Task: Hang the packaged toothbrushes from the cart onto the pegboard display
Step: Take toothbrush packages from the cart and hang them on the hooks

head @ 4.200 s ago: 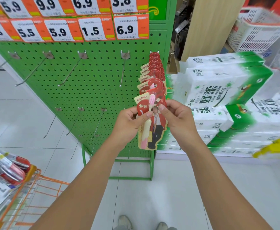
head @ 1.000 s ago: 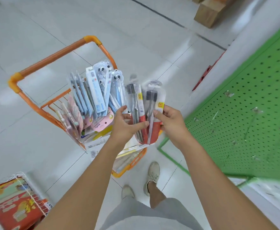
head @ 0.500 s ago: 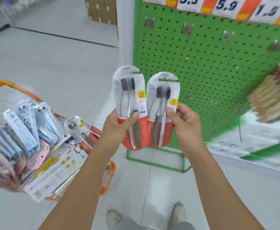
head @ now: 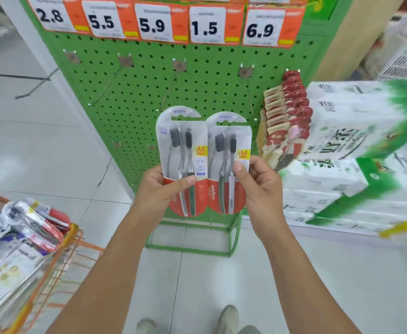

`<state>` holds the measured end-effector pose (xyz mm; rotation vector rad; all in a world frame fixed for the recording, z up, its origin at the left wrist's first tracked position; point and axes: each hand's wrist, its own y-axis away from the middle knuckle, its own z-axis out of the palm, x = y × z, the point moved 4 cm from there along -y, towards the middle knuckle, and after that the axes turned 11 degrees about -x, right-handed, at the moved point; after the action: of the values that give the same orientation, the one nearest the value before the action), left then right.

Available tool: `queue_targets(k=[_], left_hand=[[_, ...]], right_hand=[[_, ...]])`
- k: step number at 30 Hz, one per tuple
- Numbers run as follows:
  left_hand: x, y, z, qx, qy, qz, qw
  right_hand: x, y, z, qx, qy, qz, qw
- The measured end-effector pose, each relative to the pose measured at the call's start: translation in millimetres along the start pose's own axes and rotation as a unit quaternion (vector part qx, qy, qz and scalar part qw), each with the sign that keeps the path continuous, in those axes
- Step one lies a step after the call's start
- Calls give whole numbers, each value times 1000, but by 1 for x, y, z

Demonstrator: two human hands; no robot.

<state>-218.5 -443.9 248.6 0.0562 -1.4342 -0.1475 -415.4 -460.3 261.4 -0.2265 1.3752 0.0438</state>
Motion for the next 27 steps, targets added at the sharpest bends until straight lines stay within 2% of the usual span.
queue_targets(k=[4,9,20,27], left_hand=[[5,2,13,-14,-11,7,1000],[4,-2,22,-17,-34,-8,999],[-1,-5,27,11,5,-33,999],[-1,-11,25,4,-6,-33,999]], right_hand=[[0,4,-10,-5,-25,-13,1000],[3,6,-22,37,-27,-7,999],[5,-15,-21,40,-29,8,999],[13,-10,-27,60,-37,10,997]])
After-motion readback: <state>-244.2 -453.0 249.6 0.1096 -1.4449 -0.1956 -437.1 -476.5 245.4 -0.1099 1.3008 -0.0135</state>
